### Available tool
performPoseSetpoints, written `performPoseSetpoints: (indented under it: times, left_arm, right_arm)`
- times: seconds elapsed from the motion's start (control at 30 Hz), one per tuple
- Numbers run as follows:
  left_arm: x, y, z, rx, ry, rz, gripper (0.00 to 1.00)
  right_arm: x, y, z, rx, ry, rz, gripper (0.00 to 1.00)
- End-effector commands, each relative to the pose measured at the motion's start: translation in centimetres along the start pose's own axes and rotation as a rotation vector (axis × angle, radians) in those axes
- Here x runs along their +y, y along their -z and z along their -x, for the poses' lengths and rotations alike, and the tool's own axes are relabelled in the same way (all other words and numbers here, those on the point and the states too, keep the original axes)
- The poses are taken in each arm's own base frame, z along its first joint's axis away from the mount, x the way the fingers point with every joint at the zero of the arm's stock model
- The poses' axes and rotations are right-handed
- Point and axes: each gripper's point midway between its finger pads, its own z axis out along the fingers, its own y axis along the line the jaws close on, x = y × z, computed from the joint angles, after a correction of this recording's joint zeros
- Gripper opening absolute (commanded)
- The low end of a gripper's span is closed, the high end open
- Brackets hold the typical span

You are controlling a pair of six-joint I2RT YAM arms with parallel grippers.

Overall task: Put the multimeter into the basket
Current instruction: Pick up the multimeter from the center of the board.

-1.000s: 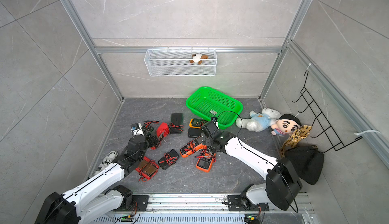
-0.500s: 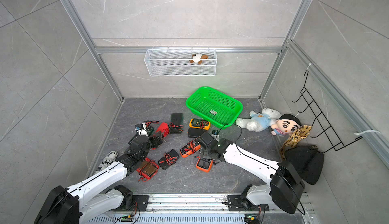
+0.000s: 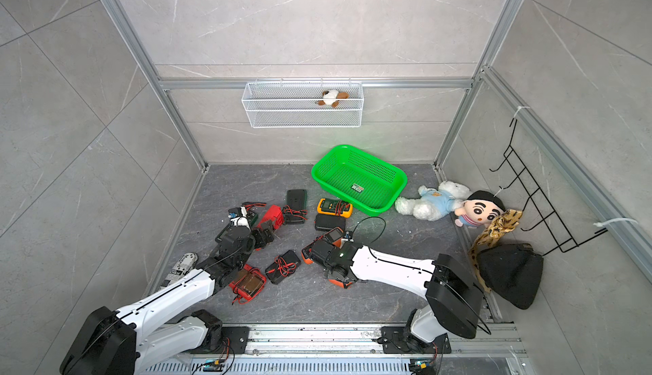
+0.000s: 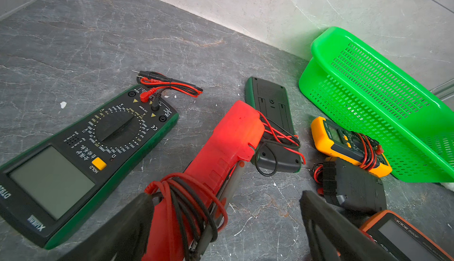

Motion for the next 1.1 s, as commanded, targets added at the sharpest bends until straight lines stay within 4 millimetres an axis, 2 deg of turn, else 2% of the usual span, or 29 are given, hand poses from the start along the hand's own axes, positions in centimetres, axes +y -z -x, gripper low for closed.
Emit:
performPoseSetpoints:
  times: [0.0, 0.17, 0.57, 0.77, 0.83, 0.93, 1.0, 1.07]
  left_arm:
    - [-0.4, 0.0, 0.3, -0.022, 0.027, -0.021, 0.98]
    - [0.0, 0.2, 0.1, -0.024, 0.027, -0.012, 0.98]
    - [0.3, 0.2, 0.0, -0.027, 0.041, -0.003, 0.98]
    - [0.4, 0.3, 0.2, -0.038, 0.050, 0.004, 0.98]
    - [0.4, 0.3, 0.2, -0.040, 0.050, 0.002, 0.98]
    - [0.4, 0.3, 0.3, -0.040, 0.052, 0.003, 0.98]
    - [0.5, 0.4, 0.4, -0.044, 0.054, 0.007, 0.98]
    - [0.6, 0.6, 0.6, -0.051, 0.057, 0.011, 0.98]
  right_arm:
    - [0.6, -0.7, -0.1, -0.002, -0.029, -0.006, 1.00]
    - [0.9, -1.8, -0.2, -0.009, -0.039, -0.007, 1.00]
    - [-2.7, -5.3, -0.8, 0.047, -0.081, -0.100, 1.00]
    - [-2.8, -7.2, -1.0, 0.094, -0.092, -0.053, 0.98]
    - [-2.7, -7.4, -1.0, 0.097, -0.080, -0.058, 0.91]
    - [-2.6, -7.1, -0.6, 0.089, -0.064, -0.055, 0.75]
    - [-2.9, -6.4, -0.2, 0.071, -0.060, -0.062, 0.47]
    - [-3.5, -5.4, 0.5, 0.044, -0.058, -0.078, 0.30]
